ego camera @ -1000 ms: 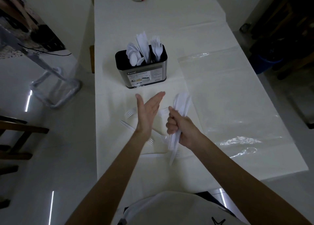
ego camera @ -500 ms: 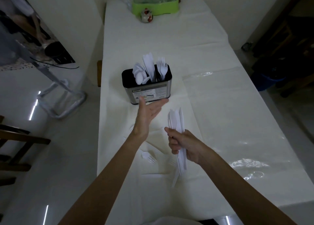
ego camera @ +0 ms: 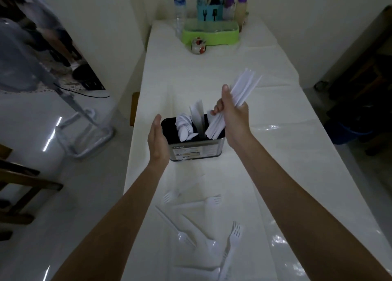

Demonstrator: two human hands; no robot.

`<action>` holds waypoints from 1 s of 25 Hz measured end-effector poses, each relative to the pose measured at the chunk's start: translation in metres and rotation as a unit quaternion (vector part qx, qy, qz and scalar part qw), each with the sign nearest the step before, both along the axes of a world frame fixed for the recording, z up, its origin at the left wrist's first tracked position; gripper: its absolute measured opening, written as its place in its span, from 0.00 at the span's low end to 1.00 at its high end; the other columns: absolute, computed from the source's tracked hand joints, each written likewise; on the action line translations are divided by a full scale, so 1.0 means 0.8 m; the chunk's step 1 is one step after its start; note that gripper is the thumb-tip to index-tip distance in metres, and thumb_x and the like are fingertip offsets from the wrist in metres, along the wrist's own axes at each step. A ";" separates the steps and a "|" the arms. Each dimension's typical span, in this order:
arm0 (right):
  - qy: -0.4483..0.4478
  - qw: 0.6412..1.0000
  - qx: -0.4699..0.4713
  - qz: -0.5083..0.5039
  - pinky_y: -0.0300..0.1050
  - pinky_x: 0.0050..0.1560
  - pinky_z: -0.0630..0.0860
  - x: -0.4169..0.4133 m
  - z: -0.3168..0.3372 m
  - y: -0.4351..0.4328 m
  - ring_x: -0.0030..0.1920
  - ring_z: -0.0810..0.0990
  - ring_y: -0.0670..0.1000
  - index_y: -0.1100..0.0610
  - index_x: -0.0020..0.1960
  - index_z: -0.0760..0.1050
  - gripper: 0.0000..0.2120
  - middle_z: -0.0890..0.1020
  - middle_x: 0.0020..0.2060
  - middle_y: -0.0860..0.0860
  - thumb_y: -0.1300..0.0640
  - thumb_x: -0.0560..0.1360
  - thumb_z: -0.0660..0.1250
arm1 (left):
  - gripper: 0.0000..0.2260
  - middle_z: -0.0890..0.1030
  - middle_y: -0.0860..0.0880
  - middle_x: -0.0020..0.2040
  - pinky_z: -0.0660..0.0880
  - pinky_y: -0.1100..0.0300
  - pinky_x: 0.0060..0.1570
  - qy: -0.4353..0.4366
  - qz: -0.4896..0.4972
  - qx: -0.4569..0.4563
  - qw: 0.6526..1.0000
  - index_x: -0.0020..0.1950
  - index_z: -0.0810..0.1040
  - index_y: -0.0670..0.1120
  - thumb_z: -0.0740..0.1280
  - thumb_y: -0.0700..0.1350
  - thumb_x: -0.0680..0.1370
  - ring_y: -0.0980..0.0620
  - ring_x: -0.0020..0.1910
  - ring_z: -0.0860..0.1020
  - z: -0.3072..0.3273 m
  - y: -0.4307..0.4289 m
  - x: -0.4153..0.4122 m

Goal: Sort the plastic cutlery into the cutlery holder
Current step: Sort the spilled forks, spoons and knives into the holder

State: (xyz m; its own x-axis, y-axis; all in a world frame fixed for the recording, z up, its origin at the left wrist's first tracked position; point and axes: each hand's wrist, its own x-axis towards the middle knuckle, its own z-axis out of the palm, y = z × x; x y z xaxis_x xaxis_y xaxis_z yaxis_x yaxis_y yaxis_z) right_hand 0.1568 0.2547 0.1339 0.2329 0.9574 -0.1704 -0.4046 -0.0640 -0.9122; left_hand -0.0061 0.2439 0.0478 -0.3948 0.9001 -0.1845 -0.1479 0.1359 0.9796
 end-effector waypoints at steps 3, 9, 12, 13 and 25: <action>-0.047 0.998 0.035 0.009 0.41 0.37 0.75 -0.018 -0.013 0.025 0.28 0.72 0.47 0.55 0.33 0.71 0.14 0.71 0.24 0.48 0.54 0.77 0.65 | 0.17 0.72 0.43 0.68 0.65 0.53 0.71 0.019 0.019 0.000 1.000 0.69 0.70 0.41 0.53 0.44 0.83 0.46 0.68 0.70 -0.029 0.009 0.005; -0.170 0.984 0.032 0.041 0.43 0.37 0.73 -0.040 -0.059 0.024 0.30 0.75 0.47 0.67 0.37 0.73 0.17 0.76 0.28 0.53 0.53 0.73 0.70 | 0.16 0.76 0.42 0.64 0.71 0.64 0.61 0.058 0.033 0.034 0.997 0.67 0.71 0.38 0.52 0.41 0.83 0.49 0.62 0.74 -0.045 0.009 0.005; -0.223 0.973 0.022 0.062 0.31 0.33 0.69 -0.040 -0.070 0.014 0.29 0.73 0.41 0.69 0.41 0.75 0.14 0.76 0.29 0.52 0.57 0.72 0.72 | 0.16 0.76 0.43 0.63 0.71 0.58 0.64 0.062 0.033 0.046 0.997 0.66 0.71 0.39 0.52 0.42 0.83 0.48 0.62 0.74 -0.045 0.008 0.006; -0.242 0.967 0.026 0.075 0.28 0.32 0.68 -0.039 -0.071 0.012 0.29 0.73 0.39 0.66 0.41 0.75 0.09 0.75 0.29 0.49 0.59 0.72 0.71 | 0.15 0.76 0.44 0.62 0.70 0.59 0.63 0.061 0.035 0.042 0.997 0.66 0.71 0.40 0.52 0.41 0.83 0.49 0.62 0.74 -0.045 0.007 0.007; -0.468 0.831 0.257 0.158 0.41 0.64 0.70 -0.018 -0.069 0.018 0.63 0.73 0.51 0.61 0.65 0.69 0.16 0.75 0.61 0.56 0.61 0.78 0.62 | 0.16 0.76 0.44 0.62 0.71 0.64 0.60 0.060 0.044 0.042 0.996 0.67 0.71 0.39 0.51 0.41 0.83 0.51 0.60 0.74 -0.043 0.007 0.008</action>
